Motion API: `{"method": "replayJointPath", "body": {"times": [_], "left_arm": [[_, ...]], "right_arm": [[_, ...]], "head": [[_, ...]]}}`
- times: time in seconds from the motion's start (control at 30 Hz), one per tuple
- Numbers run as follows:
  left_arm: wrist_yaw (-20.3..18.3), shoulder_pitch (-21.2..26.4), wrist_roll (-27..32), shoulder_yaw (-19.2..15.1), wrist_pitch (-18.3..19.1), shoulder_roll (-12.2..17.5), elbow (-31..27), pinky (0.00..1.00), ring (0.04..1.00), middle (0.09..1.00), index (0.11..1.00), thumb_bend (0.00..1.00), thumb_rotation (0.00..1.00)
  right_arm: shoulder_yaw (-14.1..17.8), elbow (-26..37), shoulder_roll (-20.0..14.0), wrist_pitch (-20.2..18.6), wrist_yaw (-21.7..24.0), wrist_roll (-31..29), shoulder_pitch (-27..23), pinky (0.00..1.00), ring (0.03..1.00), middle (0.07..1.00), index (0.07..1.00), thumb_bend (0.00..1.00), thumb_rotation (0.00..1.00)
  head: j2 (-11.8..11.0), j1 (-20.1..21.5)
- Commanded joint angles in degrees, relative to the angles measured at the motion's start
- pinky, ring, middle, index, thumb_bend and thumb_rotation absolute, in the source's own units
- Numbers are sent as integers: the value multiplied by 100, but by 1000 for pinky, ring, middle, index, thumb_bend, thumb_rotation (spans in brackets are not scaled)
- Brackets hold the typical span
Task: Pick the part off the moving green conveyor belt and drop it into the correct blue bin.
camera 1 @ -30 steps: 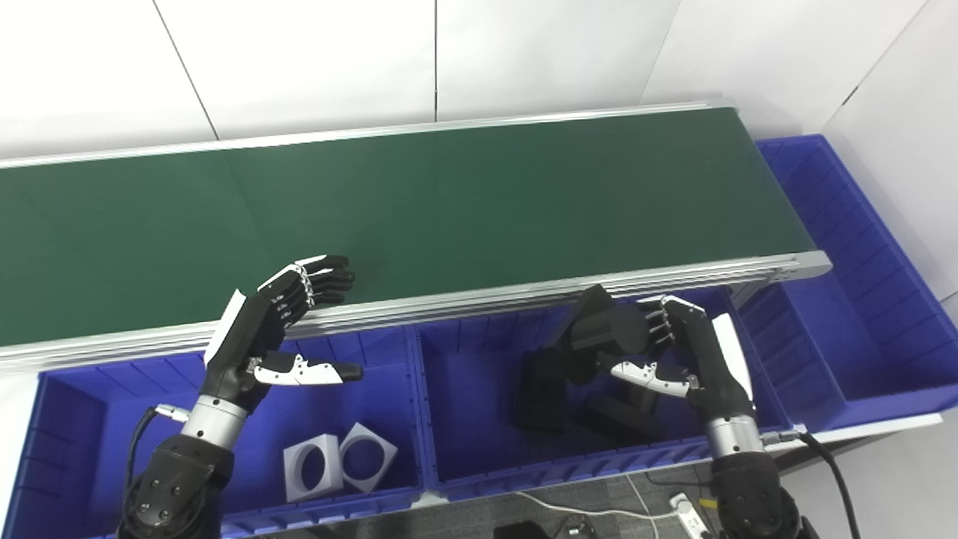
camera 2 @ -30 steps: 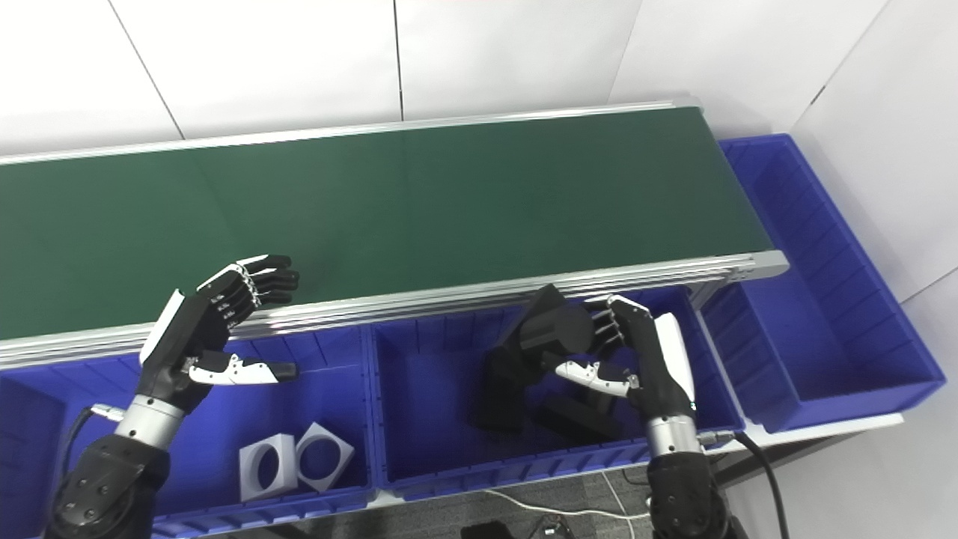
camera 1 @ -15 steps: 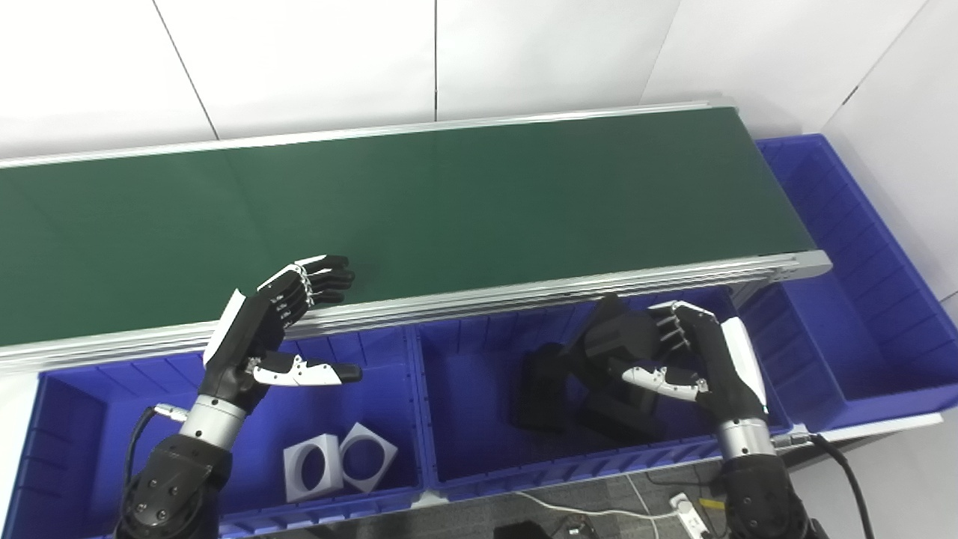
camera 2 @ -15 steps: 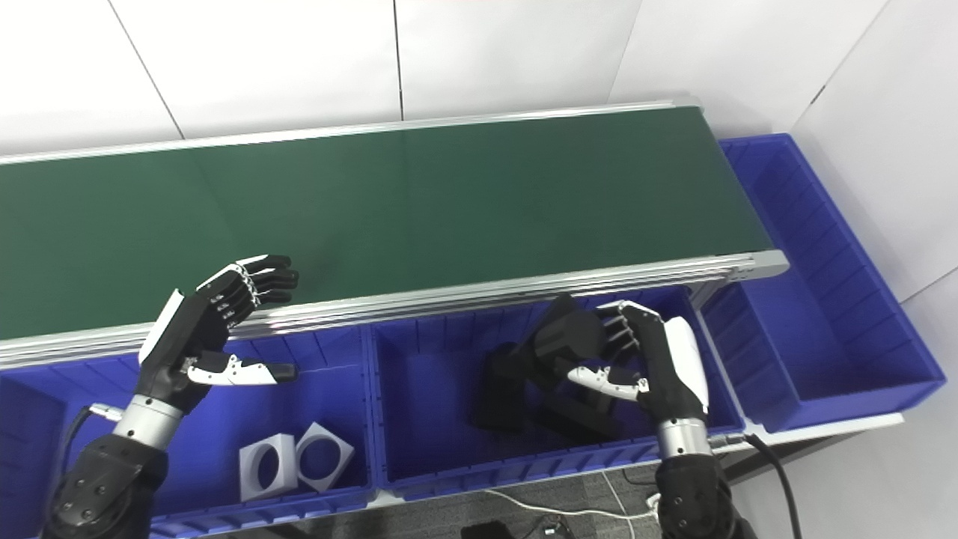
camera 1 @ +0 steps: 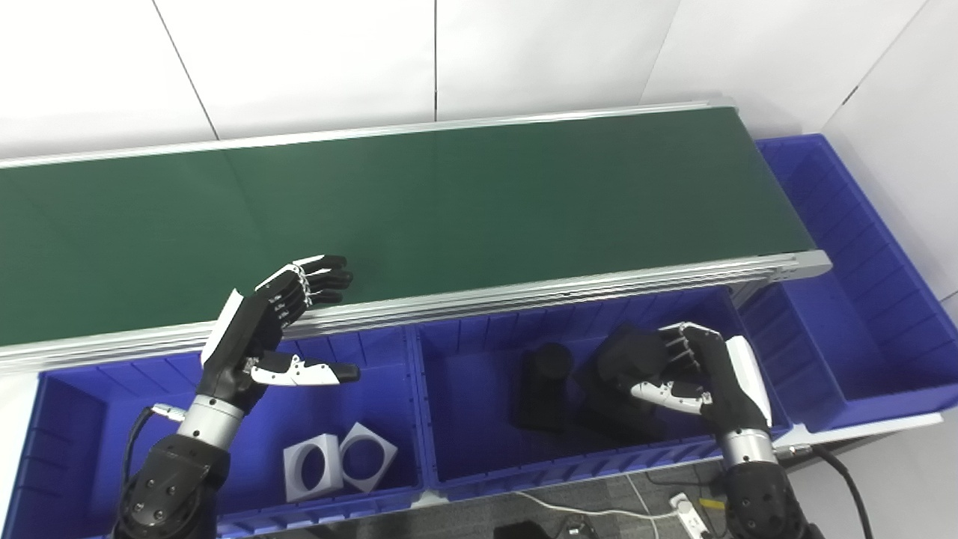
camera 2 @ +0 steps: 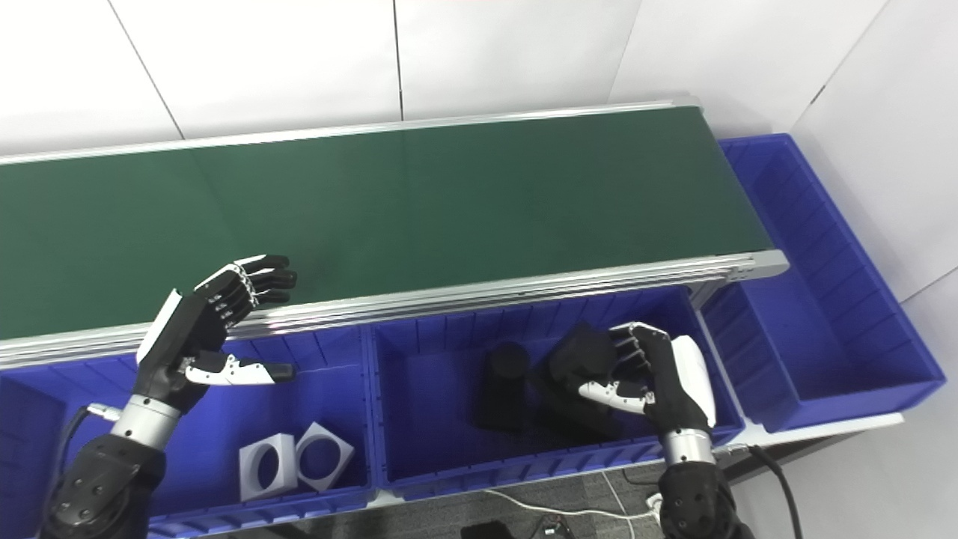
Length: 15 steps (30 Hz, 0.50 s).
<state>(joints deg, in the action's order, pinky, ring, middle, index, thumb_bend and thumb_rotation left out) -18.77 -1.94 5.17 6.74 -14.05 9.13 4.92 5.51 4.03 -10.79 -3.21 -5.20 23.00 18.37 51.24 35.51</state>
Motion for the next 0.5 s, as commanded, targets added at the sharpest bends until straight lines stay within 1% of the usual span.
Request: {"method": "replayJointPath", "body": {"times": [0.0,0.07,0.1,0.13,0.23,0.33,0.47], "left_arm": [[4,111,48,-33,-103,39,-115,716,748,733,757,1000,89],[12,102,38,-35,-64,41,-136,716,749,734,759,1000,93],[15,98,42,-35,-54,35,-152,717,750,734,759,1000,95],[16,96,44,-35,-50,31,-162,710,748,733,758,1000,91],[21,87,42,-37,-53,26,-178,710,749,733,756,1000,82],[9,82,56,-35,-28,33,-203,709,748,736,756,1000,67],[-10,80,95,-34,-1,28,-210,714,750,735,756,1000,59]], "right_arm": [[-11,257,-85,52,97,-165,-12,554,621,686,683,898,97],[-29,248,-102,143,137,-252,-4,614,693,753,730,959,136],[-41,251,-110,146,140,-258,-2,625,709,767,739,972,147],[-51,255,-117,140,142,-263,0,651,737,786,758,990,181],[-74,274,-123,74,153,-242,10,685,781,822,793,1000,232],[-82,273,-117,82,154,-272,8,693,802,840,809,1000,267],[-94,285,-123,123,143,-276,11,686,793,835,807,1000,274]], "head": [[-4,0],[-7,-11],[-5,-17],[-5,-17],[-6,-17],[-9,-23],[-9,-23]]}}
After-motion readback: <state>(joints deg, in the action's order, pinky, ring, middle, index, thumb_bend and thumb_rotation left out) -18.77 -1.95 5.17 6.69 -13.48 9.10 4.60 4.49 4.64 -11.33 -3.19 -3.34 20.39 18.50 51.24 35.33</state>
